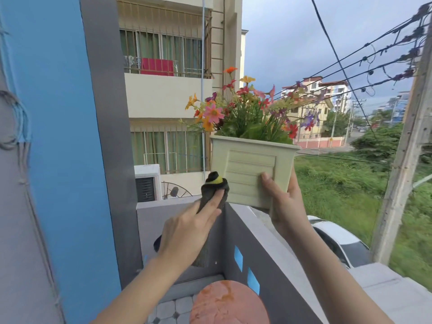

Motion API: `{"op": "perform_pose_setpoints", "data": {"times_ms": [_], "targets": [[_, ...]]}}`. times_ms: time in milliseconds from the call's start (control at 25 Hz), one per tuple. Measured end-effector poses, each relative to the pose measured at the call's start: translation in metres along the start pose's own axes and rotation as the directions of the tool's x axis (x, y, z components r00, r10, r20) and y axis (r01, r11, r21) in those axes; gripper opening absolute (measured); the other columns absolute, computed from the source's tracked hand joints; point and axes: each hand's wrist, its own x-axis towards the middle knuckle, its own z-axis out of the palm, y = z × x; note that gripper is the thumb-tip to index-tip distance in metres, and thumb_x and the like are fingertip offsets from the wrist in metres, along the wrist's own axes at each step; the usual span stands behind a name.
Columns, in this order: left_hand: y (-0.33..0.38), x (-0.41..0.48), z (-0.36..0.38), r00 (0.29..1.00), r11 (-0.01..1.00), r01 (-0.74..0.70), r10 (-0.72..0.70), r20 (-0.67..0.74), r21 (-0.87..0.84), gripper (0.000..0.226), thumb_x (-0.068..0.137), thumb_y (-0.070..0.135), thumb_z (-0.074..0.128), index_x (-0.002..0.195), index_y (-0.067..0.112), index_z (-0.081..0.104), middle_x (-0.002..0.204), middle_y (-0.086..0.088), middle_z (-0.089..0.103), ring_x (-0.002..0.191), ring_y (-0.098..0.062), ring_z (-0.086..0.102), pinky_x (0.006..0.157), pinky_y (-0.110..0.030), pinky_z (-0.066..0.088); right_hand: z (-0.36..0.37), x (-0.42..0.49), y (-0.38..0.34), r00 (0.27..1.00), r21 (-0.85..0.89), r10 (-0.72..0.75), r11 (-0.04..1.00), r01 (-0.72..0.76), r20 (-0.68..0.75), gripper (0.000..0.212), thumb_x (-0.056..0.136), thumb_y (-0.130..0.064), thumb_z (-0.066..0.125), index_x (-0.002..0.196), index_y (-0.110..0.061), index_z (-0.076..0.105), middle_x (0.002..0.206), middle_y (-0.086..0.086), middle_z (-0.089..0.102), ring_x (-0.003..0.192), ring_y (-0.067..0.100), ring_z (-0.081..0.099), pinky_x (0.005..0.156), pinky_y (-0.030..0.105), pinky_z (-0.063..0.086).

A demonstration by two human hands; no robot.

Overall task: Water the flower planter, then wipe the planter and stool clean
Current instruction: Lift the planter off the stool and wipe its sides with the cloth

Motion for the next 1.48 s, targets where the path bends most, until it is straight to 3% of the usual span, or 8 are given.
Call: {"op": "perform_pose_setpoints", "data": {"times_ms": [320,560,720,800,1000,1200,1320,1480], "targets": [[0.004,0.037,-0.008,0.983,0.996,0.087,-0.088,-0.161,-0.009,0.041,0.096,0.043,0.032,0.132,0.031,0.048,0.066,-0.003,0.054,0.050,-0.026,0.052,0.038,-0.027,0.036,0.001,-0.009,0.003,0.999,0.011,0.043,0.999,-0.043,0.022,0.073,0.078,-0.016,0.073,0.143,-0.020,0.039,0.118,0.003,0.070,0.109,0.023,0.065,0.092,0.058,0.050],[-0.024,-0.033,0.016,0.967,0.950,-0.150,0.199,0.161,-0.276,0.040,0.099,0.051,0.026,0.139,0.054,0.023,0.084,0.012,0.066,0.064,-0.005,0.060,0.053,-0.024,0.051,-0.026,0.009,-0.018,0.995,0.051,0.098,0.994,-0.098,-0.005,0.048,0.080,-0.015,0.060,0.127,-0.020,0.051,0.114,0.006,0.069,0.099,0.023,0.070,0.070,0.052,0.059],[-0.025,0.011,0.002,0.873,0.557,0.315,-0.488,0.004,-0.769,0.016,0.097,0.041,0.036,0.113,0.042,0.035,0.106,0.024,0.053,0.092,0.019,0.050,0.079,-0.004,0.037,-0.036,0.012,-0.017,0.979,0.119,0.199,0.972,-0.202,0.041,0.055,0.082,-0.021,0.055,0.135,-0.008,0.046,0.107,0.008,0.073,0.092,0.024,0.072,0.062,0.044,0.059],[0.000,0.040,-0.005,0.863,0.499,0.316,-0.505,0.025,-0.807,0.020,0.098,0.036,0.028,0.116,0.044,0.033,0.122,0.023,0.042,0.109,0.023,0.039,0.093,-0.006,0.029,-0.031,0.007,-0.010,0.971,0.127,0.235,0.963,-0.238,0.040,0.064,0.078,-0.024,0.063,0.137,-0.006,0.044,0.104,0.008,0.074,0.091,0.024,0.073,0.063,0.043,0.059],[0.014,0.044,0.017,0.912,0.545,0.354,-0.380,0.153,-0.760,0.036,0.095,0.055,0.016,0.129,0.059,0.009,0.151,0.026,0.003,0.141,0.005,-0.001,0.118,-0.034,0.002,-0.023,-0.005,0.001,0.963,0.140,0.260,0.953,-0.268,0.073,0.110,0.039,-0.039,0.096,0.132,-0.005,0.049,0.113,0.016,0.070,0.097,0.031,0.071,0.067,0.046,0.058],[0.017,0.034,0.015,0.888,0.409,0.394,-0.402,0.225,-0.823,0.032,0.094,0.050,0.020,0.125,0.057,0.017,0.148,0.024,0.013,0.139,0.009,0.009,0.118,-0.024,0.007,-0.017,-0.007,-0.003,0.974,0.136,0.211,0.966,-0.220,0.077,0.074,0.072,-0.028,0.075,0.135,-0.004,0.045,0.107,0.011,0.073,0.093,0.026,0.072,0.066,0.043,0.060],[0.020,0.027,0.019,0.928,0.540,0.321,-0.344,0.144,-0.778,0.041,0.091,0.055,0.017,0.132,0.056,0.014,0.151,0.022,0.015,0.141,0.005,0.010,0.116,-0.023,0.007,-0.014,-0.007,-0.004,0.979,0.130,0.191,0.971,-0.199,0.070,0.059,0.082,-0.018,0.056,0.137,-0.002,0.043,0.110,0.012,0.071,0.093,0.025,0.072,0.065,0.038,0.059],[-0.012,0.044,0.022,0.840,0.649,0.518,-0.510,0.186,-0.557,0.056,0.092,0.053,0.009,0.145,0.037,0.009,0.157,0.012,0.007,0.144,-0.004,0.001,0.118,-0.039,0.005,-0.016,-0.012,-0.002,0.972,0.123,0.200,0.969,-0.216,0.126,0.067,0.076,-0.025,0.077,0.133,-0.004,0.048,0.112,0.013,0.071,0.099,0.028,0.070,0.071,0.041,0.059]]}}
